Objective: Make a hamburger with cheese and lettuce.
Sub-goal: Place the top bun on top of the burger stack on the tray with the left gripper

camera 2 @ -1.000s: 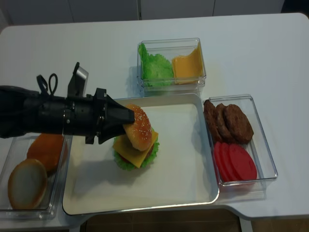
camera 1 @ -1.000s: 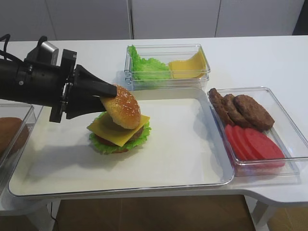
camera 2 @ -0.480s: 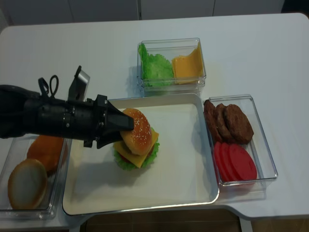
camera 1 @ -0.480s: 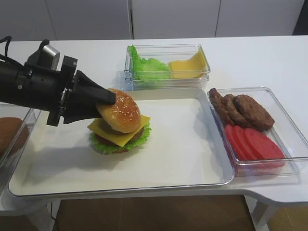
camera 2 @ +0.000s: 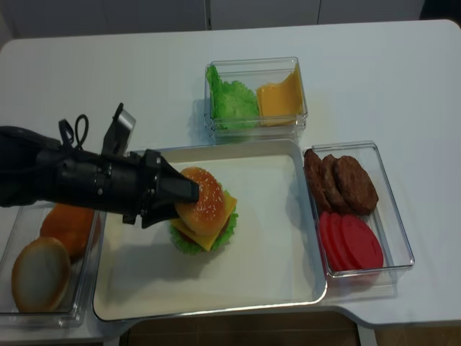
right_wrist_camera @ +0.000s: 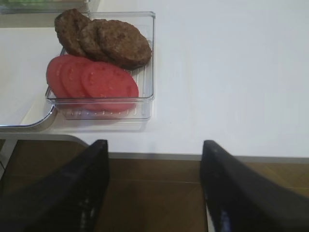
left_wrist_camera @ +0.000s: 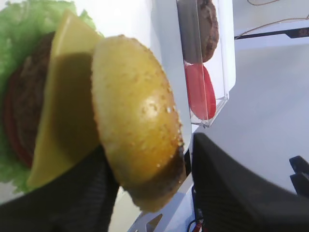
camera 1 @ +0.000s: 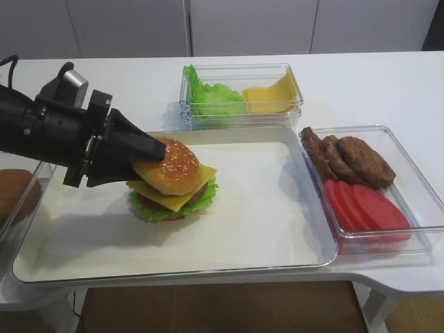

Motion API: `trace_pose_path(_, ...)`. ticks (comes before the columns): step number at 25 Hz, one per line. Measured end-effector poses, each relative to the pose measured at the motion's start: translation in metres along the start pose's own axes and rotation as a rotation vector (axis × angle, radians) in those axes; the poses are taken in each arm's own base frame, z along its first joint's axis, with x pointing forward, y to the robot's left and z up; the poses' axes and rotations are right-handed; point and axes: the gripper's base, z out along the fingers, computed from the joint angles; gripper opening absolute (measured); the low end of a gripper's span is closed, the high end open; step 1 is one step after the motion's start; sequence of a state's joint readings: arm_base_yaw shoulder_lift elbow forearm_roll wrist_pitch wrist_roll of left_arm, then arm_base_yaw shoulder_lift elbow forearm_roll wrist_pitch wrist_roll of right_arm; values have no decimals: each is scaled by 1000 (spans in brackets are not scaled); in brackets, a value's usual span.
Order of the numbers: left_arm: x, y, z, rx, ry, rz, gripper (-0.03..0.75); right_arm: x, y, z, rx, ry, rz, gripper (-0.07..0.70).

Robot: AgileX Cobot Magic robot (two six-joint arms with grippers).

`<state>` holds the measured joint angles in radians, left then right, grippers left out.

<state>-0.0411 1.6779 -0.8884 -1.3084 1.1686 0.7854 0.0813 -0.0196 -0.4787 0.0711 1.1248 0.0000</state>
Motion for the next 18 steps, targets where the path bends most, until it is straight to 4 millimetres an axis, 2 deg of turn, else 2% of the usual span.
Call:
trace_pose_path(8,0,0,0,-3,3,2,360,0,0,0,0,0,0,450)
trace_pose_path(14,0,0,0,-4,4,2,419,0,0,0,0,0,0,450)
trace_pose_path(18,0,0,0,-4,4,2,430,0,0,0,0,0,0,450)
